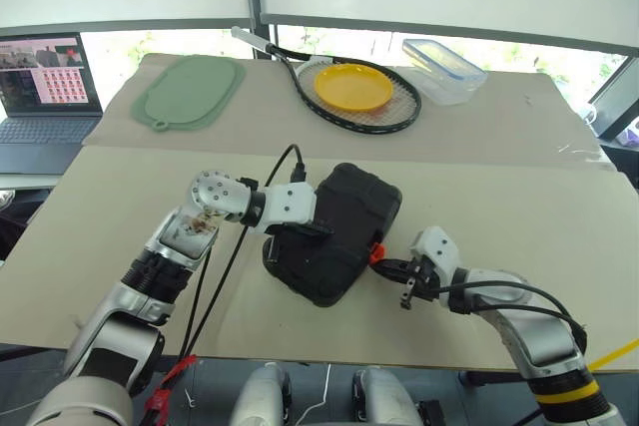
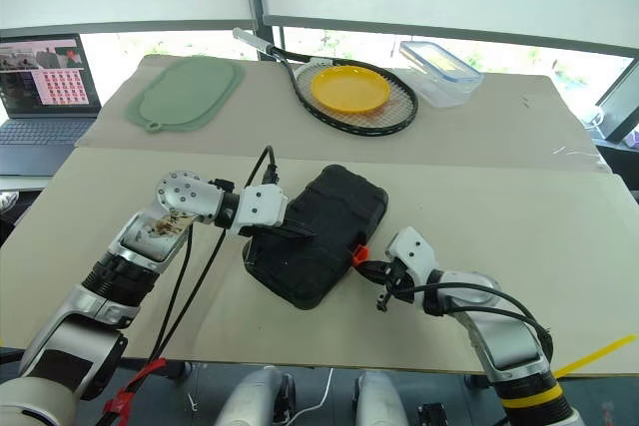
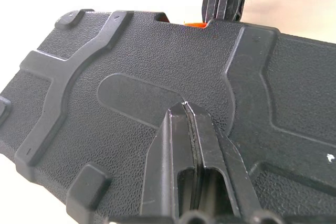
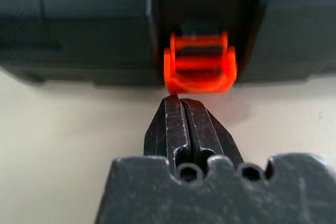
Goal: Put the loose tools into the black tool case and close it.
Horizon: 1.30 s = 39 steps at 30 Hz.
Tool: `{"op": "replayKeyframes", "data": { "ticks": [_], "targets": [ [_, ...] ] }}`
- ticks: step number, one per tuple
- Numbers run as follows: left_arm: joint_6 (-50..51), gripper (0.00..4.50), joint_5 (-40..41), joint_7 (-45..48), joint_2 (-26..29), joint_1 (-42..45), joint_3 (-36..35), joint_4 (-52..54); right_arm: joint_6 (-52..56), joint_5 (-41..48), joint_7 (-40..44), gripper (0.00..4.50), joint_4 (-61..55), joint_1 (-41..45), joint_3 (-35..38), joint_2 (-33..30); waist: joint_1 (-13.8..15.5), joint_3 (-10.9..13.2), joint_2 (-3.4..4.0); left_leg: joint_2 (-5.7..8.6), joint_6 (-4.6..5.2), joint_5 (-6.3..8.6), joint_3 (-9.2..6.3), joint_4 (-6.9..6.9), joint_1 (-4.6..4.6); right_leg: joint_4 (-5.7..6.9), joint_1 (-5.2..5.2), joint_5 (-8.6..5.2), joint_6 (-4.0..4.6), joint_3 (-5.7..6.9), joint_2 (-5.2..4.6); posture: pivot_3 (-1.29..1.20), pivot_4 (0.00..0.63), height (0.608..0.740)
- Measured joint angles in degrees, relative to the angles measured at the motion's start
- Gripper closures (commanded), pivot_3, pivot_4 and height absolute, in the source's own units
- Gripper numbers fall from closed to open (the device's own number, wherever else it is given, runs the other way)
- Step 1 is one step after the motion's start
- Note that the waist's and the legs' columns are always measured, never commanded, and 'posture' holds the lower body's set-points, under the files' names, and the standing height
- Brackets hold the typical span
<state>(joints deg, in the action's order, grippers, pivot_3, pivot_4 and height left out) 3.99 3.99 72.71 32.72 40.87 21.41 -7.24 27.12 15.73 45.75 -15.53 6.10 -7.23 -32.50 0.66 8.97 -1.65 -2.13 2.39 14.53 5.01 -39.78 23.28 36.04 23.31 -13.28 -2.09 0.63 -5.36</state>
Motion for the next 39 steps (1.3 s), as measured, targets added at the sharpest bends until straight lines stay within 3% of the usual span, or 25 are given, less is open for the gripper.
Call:
{"op": "replayKeyframes", "data": {
  "ticks": [14,21,23,27,34,36,39],
  "targets": [
    [0.0,4.50,-0.7,-0.6,-1.0,0.2,0.0,-1.0,3.7,6.9,-0.3,4.48,-9.1,2.1,5.0,0.1,-0.6,0.0,0.01,-0.07,0.00,0.00,0.00,0.02,-0.01,0.04,0.04,0.00,0.05,-0.02,0.07,0.00,0.150,0.738],
    [-0.2,4.50,-0.8,-0.7,-1.4,0.6,0.0,-1.4,4.1,6.7,0.3,4.48,-9.8,2.1,5.1,-3.9,-0.2,0.0,0.01,-0.03,0.00,0.00,0.01,0.01,0.00,0.01,0.03,0.00,0.03,0.00,0.02,0.00,0.150,0.738],
    [0.0,4.50,-0.7,-0.7,-1.2,0.5,-0.1,-1.4,4.1,7.1,1.4,3.90,-9.6,2.1,5.8,-6.1,-0.1,0.0,0.01,-0.03,0.00,0.00,0.01,0.01,0.01,0.00,0.04,0.00,0.03,-0.01,0.02,0.00,0.150,0.738],
    [3.4,3.37,1.8,-0.5,1.7,-1.6,-3.1,0.4,4.2,9.6,8.9,2.68,-7.4,2.2,11.6,-15.7,-0.5,0.0,0.01,-0.10,0.00,0.00,0.03,0.04,-0.01,-0.01,0.05,-0.01,0.06,-0.03,0.06,0.00,0.150,0.738],
    [18.3,0.77,13.4,5.1,18.4,-12.0,-17.5,5.7,3.4,16.1,26.5,0.30,0.7,3.0,20.0,-28.1,-1.5,0.1,0.04,-0.46,-0.02,0.01,0.11,0.24,0.02,0.06,0.31,-0.12,0.27,-0.02,0.19,0.00,0.150,0.738],
    [22.8,0.09,16.7,6.5,22.7,-14.9,-21.9,7.0,3.3,17.3,30.8,0.00,3.3,3.2,21.1,-30.7,-1.4,0.2,0.06,-0.46,-0.04,-0.01,0.17,0.22,0.25,0.09,0.58,-0.11,0.26,-0.04,0.14,0.00,0.150,0.738],
    [28.3,0.02,21.3,7.8,28.4,-18.6,-29.9,8.3,3.2,18.6,37.1,0.00,7.7,3.5,22.2,-33.9,-0.9,0.2,0.08,-0.42,-0.06,-0.02,0.19,0.14,0.53,0.07,0.81,-0.08,0.19,-0.01,0.06,0.00,0.150,0.738]
  ]
}}
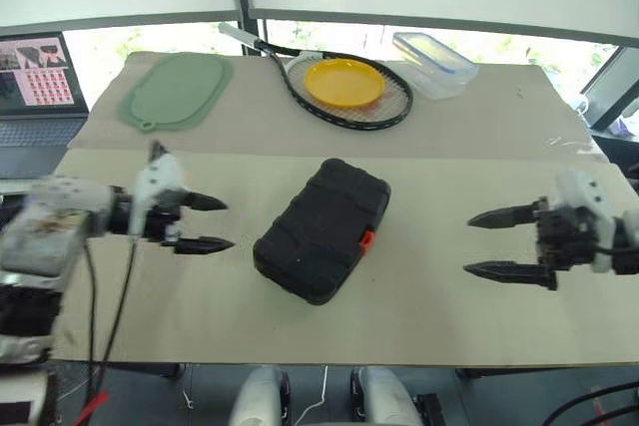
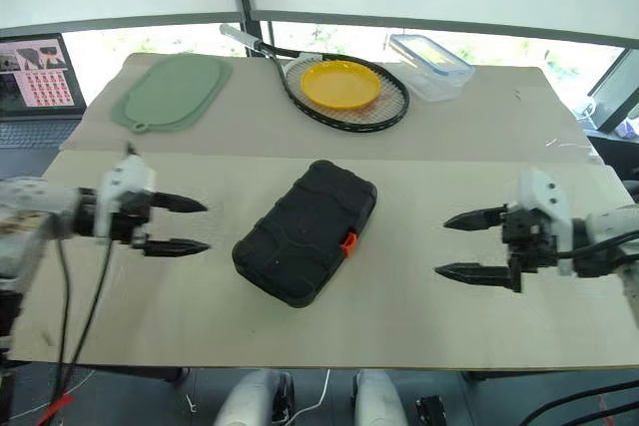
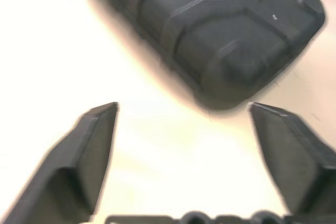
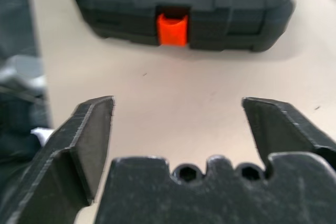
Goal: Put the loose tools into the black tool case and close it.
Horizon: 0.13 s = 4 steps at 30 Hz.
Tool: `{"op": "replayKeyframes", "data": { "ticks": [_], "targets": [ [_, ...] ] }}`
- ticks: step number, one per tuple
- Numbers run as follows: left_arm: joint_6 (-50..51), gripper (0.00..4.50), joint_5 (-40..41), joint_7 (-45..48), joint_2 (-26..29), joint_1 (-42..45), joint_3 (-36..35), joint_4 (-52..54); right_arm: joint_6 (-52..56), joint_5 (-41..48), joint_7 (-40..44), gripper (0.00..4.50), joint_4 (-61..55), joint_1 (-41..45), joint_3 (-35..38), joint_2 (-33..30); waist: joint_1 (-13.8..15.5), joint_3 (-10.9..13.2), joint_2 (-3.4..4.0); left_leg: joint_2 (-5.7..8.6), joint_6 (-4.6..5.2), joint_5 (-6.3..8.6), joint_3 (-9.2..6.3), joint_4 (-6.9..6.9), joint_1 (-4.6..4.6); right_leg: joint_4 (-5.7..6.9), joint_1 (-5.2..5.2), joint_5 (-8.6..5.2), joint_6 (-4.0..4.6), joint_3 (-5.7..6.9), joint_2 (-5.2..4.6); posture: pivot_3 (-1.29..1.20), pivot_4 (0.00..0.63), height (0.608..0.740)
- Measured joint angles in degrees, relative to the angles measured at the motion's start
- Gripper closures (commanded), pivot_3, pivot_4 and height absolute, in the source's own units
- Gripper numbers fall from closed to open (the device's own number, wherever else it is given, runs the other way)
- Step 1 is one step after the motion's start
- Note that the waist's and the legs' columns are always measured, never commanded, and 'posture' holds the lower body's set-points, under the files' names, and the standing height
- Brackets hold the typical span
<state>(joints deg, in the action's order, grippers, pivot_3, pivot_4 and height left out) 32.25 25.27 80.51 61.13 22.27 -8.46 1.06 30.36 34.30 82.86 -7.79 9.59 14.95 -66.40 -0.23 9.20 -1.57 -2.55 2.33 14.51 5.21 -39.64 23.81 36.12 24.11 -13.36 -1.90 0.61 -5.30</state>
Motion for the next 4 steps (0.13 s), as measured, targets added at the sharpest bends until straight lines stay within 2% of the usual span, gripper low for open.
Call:
{"op": "replayKeyframes", "data": {
  "ticks": [4],
  "targets": [
    [3.8,0.02,4.1,0.3,3.1,-7.4,-8.9,2.2,0.8,1.7,3.0,0.00,3.4,2.0,-0.1,-0.3,0.2,0.1,0.09,0.02,-0.02,0.02,0.17,0.02,0.01,-0.03,0.06,0.02,-0.03,-0.04,-0.08,0.00,0.150,0.738]
  ]
}}
